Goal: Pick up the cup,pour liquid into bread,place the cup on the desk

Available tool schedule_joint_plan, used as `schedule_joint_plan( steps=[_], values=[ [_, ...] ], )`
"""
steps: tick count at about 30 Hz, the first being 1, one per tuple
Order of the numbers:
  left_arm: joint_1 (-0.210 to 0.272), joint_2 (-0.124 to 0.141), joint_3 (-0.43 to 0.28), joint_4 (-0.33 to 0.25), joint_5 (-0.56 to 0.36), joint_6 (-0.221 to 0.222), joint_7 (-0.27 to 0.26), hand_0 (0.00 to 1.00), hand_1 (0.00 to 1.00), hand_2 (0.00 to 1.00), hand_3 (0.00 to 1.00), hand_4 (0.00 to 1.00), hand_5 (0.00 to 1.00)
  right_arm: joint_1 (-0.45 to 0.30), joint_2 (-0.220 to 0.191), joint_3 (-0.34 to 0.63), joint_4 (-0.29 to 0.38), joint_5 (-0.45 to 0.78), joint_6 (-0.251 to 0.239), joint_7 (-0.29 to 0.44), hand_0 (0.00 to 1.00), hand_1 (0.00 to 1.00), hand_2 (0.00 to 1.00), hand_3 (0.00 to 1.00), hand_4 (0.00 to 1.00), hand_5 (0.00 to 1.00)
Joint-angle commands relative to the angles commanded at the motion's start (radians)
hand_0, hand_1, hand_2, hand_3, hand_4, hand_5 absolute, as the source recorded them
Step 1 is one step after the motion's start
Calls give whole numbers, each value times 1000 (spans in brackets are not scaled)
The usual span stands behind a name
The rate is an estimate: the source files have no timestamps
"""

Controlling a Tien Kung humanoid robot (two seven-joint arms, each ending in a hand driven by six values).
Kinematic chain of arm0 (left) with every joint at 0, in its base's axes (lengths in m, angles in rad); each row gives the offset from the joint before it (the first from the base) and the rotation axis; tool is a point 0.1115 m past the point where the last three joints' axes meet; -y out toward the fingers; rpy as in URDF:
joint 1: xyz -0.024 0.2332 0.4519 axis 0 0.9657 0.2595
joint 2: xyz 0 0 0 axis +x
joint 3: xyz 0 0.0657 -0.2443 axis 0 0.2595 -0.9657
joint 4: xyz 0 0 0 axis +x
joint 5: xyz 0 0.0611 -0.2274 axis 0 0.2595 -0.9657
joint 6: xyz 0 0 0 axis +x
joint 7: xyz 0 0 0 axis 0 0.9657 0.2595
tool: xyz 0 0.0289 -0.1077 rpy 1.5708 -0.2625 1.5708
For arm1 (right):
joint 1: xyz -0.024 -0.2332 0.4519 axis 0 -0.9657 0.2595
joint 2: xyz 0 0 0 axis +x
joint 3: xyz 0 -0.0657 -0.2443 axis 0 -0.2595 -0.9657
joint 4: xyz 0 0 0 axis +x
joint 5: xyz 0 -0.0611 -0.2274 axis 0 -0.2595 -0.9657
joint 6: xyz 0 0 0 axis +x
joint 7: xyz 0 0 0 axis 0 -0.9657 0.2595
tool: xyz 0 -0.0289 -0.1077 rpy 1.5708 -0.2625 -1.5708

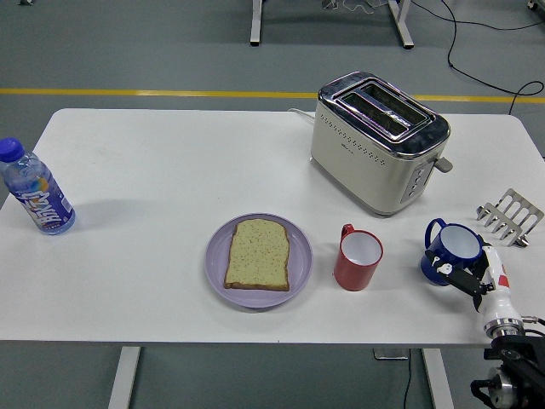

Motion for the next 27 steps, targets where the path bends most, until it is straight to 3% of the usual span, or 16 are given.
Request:
schedule_joint_plan(
  steps=[2,13,14,27],
  values=[
    [1,0,-1,0,2,1,1,690,756,773,611,396,998,-2,0,4,2,-3,0,-1,535,478,538,570,786,2],
    [4,-1,-8,-1,13,3,4,690,756,773,611,396,998,-15,0,44,17,-24,0,-10,505,453,521,544,775,2],
    [4,-1,-9,-1,15,3,4,690,756,773,611,396,998,-17,0,51,22,-29,0,-13,462,415,508,518,772,2],
    [5,-1,-8,-1,14,1,4,690,756,773,611,396,998,-34,-14,168,104,-101,20,-52,505,416,506,495,707,2]
  ],
)
